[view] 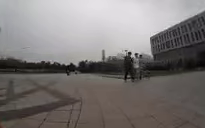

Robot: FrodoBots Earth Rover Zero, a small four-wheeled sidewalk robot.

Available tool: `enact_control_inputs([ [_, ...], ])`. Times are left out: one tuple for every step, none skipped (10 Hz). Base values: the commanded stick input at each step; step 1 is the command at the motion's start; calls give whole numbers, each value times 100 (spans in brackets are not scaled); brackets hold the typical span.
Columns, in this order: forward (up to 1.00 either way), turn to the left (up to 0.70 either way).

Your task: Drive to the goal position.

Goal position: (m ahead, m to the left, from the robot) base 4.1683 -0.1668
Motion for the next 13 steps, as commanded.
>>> enact_control_inputs([
  [70, -36],
  [40, -20],
  [0, 0],
  [0, 0],
  [0, 0],
  [0, 0],
  [0, 0],
  [0, 0],
  [0, 0],
  [0, 0],
  [0, 0],
  [0, -20],
  [0, -66],
])
